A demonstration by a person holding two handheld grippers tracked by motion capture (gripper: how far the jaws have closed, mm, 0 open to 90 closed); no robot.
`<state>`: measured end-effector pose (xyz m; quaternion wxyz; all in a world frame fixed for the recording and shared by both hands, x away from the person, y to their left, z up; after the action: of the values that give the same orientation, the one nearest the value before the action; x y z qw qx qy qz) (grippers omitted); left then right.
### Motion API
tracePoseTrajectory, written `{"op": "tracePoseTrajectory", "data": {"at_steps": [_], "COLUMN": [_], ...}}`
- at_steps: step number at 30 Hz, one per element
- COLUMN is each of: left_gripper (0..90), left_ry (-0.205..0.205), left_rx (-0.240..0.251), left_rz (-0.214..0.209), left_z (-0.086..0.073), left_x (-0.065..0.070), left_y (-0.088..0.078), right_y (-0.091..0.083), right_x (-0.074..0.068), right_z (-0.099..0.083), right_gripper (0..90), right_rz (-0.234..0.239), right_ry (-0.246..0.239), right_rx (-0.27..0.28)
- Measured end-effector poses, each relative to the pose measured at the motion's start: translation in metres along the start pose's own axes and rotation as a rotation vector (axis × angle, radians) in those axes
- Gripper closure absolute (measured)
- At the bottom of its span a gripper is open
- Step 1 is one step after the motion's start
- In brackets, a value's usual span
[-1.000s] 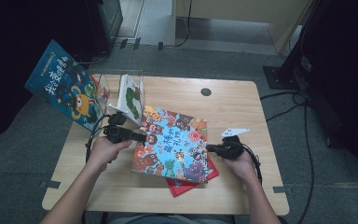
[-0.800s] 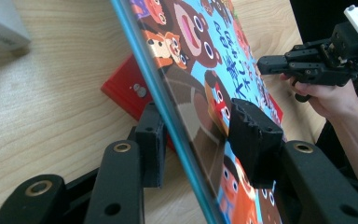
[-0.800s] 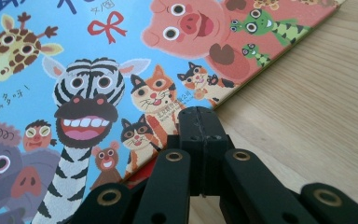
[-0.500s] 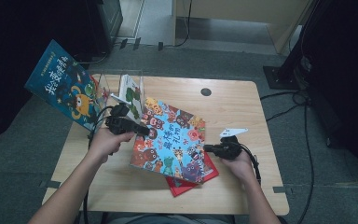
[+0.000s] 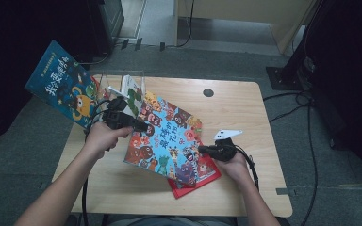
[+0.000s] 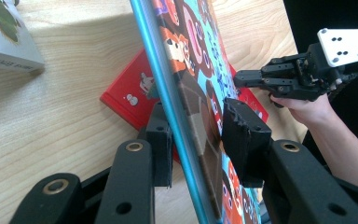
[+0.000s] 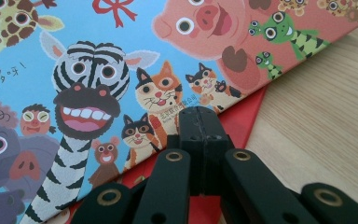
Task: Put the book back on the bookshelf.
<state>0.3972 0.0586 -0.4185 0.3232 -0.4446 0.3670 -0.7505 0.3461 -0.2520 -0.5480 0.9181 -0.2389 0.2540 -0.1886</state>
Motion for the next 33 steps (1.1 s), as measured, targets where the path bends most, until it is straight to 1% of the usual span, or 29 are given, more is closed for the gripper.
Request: {"op": "tracePoseTrajectory", "data": {"at_steps": [4,7,9,10,11,12,14,15,16,18,20,21,23,26,27,28,30,32,33], "left_gripper": [66.0,66.3,67.2,67.2,67.4,67.8,70.5,71.6,71.8,71.2,71.2,71.8,73.0,76.0,76.3,76.5,76.9,77.8,78.3], "left_ry": [0.002,0.007,0.016,0.02,0.033,0.039,0.038,0.038,0.04,0.04,0.047,0.049,0.055,0.051,0.057,0.055,0.065,0.043,0.038], "left_rx": [-0.012,-0.023,-0.044,-0.047,-0.055,-0.05,-0.036,-0.04,-0.042,-0.051,-0.063,-0.07,-0.079,-0.096,-0.105,-0.113,-0.121,-0.128,-0.134], "left_rz": [0.013,0.01,0.002,0.011,0.023,0.029,0.0,-0.006,-0.003,0.023,0.031,0.031,0.028,-0.002,0.004,0.0,-0.003,-0.01,-0.013], "left_z": [0.003,0.005,0.005,0.005,0.005,0.005,0.006,0.006,0.006,0.006,0.008,0.009,0.011,0.013,0.014,0.015,0.016,0.017,0.018], "left_x": [0.004,0.008,0.011,0.013,0.014,0.015,0.015,0.015,0.014,0.015,0.016,0.016,0.018,0.021,0.022,0.022,0.021,0.019,0.019], "left_y": [-0.005,-0.007,-0.006,-0.004,-0.004,-0.004,-0.007,-0.008,-0.009,-0.01,-0.013,-0.015,-0.018,-0.022,-0.023,-0.023,-0.024,-0.025,-0.025], "right_y": [0.005,0.009,0.012,0.014,0.017,0.019,0.022,0.023,0.023,0.025,0.027,0.028,0.031,0.033,0.034,0.034,0.034,0.035,0.035], "right_x": [-0.002,-0.004,-0.006,-0.007,-0.009,-0.01,-0.013,-0.013,-0.014,-0.014,-0.015,-0.016,-0.018,-0.02,-0.02,-0.02,-0.02,-0.021,-0.021], "right_z": [0.002,0.004,0.006,0.007,0.008,0.009,0.01,0.011,0.011,0.012,0.013,0.014,0.015,0.017,0.017,0.017,0.018,0.019,0.02], "right_gripper": [90.0,90.0,90.0,90.0,90.0,90.0,89.7,89.2,88.8,88.2,87.2,86.6,84.1,80.2,78.2,75.8,72.6,71.0,69.5], "right_rz": [0.002,0.002,0.002,0.005,0.006,0.007,0.0,0.001,0.002,0.008,0.012,0.01,0.01,0.022,0.022,0.025,0.031,0.033,0.031], "right_ry": [-0.022,-0.044,-0.057,-0.064,-0.073,-0.082,-0.103,-0.113,-0.115,-0.125,-0.128,-0.137,-0.155,-0.172,-0.18,-0.185,-0.186,-0.193,-0.197], "right_rx": [-0.003,-0.003,-0.012,-0.014,-0.019,-0.022,-0.036,-0.04,-0.044,-0.044,-0.049,-0.049,-0.058,-0.064,-0.063,-0.068,-0.076,-0.087,-0.093]}}
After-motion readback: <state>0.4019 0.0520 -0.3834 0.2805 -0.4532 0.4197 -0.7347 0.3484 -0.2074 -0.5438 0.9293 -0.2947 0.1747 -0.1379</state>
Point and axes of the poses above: each handheld gripper's, and its own axes: y roughly forward along the jaws, z roughly out of its top, x roughly to its right, the point moved 5 cm from there along y, roughly forward along the jaws, and after that the axes turned 12 degrees about z, right-handed, at the moved point
